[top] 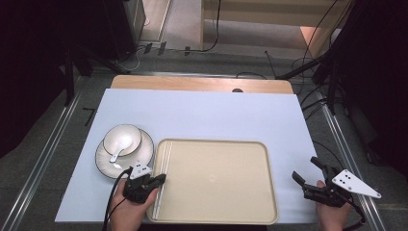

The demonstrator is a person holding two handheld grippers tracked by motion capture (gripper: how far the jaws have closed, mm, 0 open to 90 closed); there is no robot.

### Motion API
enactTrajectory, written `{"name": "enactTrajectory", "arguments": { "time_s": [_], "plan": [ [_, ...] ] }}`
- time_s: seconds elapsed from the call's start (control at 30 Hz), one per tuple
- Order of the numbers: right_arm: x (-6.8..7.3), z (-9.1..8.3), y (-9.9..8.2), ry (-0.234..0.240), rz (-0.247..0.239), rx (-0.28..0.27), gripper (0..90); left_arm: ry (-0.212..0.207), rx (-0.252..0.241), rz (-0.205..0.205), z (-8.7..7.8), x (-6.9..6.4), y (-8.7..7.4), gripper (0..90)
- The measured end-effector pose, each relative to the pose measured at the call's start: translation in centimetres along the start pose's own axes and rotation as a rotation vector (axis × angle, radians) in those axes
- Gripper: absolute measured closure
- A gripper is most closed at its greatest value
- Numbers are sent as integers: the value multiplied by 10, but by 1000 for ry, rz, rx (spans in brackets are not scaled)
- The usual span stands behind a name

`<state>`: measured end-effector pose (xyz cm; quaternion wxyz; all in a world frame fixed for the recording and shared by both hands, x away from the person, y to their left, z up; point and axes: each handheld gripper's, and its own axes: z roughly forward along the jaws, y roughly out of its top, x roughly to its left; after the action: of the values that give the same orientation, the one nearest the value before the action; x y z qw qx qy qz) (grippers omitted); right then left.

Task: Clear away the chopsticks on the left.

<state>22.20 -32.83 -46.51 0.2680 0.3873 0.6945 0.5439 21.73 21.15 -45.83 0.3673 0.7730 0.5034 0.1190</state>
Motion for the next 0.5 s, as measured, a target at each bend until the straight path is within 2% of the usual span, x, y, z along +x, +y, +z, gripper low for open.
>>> {"name": "enactTrajectory", "arguments": {
  "time_s": [0.27,0.5],
  "plan": [
    [0,0,0,1,1,-1,130,-8,-8,-21,-4,-2,-6,900],
    [0,0,0,1,-3,-1,130,-17,-8,-19,-10,-3,-13,900]
  ]
}}
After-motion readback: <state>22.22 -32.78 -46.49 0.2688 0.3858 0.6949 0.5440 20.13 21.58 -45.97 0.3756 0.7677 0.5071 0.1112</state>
